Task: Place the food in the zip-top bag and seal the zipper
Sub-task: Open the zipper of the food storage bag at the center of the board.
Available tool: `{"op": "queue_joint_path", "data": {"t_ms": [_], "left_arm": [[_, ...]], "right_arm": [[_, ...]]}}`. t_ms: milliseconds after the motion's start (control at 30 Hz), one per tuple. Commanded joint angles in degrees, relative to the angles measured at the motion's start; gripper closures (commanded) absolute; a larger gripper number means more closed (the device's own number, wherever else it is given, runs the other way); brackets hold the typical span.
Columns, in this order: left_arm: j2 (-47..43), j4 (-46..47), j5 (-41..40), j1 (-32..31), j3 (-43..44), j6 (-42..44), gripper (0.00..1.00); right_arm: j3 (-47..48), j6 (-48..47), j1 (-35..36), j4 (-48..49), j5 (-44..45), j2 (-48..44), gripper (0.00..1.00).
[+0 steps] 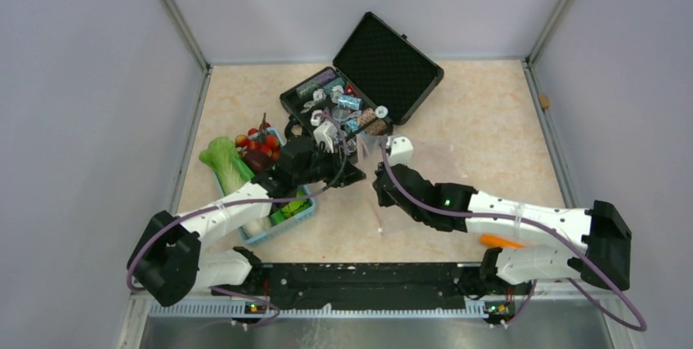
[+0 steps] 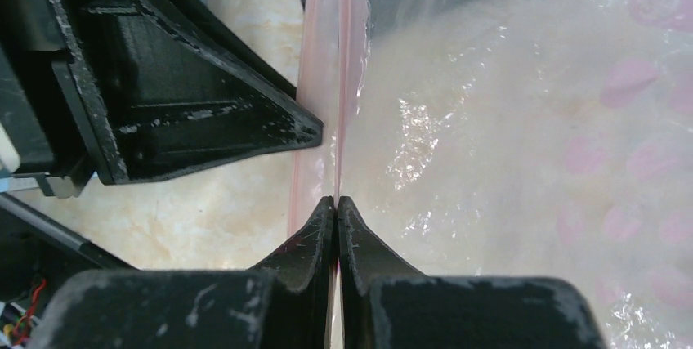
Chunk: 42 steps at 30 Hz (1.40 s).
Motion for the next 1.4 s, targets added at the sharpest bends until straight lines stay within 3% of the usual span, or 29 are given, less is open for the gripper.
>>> {"op": "queue_joint_path", "data": {"t_ms": [0, 167, 400, 500, 533, 600, 700, 767, 1067, 1133, 1267, 1367], "left_arm": [[-1.24, 1.46, -0.67, -0.22, 1.03, 0.59, 0.81], [-1.28, -1.09, -0.13, -0.80, 3.67, 0.61, 1.00], [-0.42, -2.46, -1.64, -3.44, 6.64, 0.84, 1.00], [0.62, -2.96, -2.42, -3.95, 7.18, 0.79, 1.00], [0.97, -3.32, -2.73, -3.94, 7.40, 0.71, 0.93], [1.39, -3.65, -3.20, -3.92, 7.44, 0.56, 0.64], [1.76, -3.75, -4.73, -3.92, 7.18, -0.31, 0.49], [2.58, -3.77, -4.98, -3.93, 7.31, -0.50, 0.48], [5.04, -3.06, -5.49, -4.16, 7.65, -0.92, 0.75], [4.70, -3.30, -5.01, -4.17, 7.63, -0.62, 0.98], [2.68, -3.53, -5.11, -4.27, 8.02, -0.79, 1.00], [1.16, -4.65, -5.77, -4.40, 8.65, -1.26, 1.00]], "right_arm": [[3.29, 0.64, 0.64, -2.04, 5.85, -1.43, 1.00], [4.74, -1.84, 1.11, -4.09, 7.58, 0.00, 1.00], [9.03, -1.56, 2.39, -9.30, 10.79, 4.62, 0.92], [9.62, 0.21, 2.88, -10.83, 12.88, 5.10, 0.99], [9.36, 0.35, 3.26, -10.62, 13.51, 4.74, 0.99], [8.50, 0.38, 3.44, -9.29, 13.35, 3.89, 1.00], [7.77, 0.61, 3.41, -8.09, 12.87, 2.94, 1.00], [6.79, 1.11, 3.39, -6.71, 11.94, 1.93, 1.00], [3.80, 1.65, 3.40, -3.62, 11.07, -1.34, 1.00], [3.74, 0.47, 3.39, -3.45, 10.49, -1.30, 1.00], [4.90, -0.37, 3.43, -5.82, 10.74, 0.50, 0.99], [6.92, 0.83, 3.39, -9.22, 11.91, 3.04, 0.90]]}}
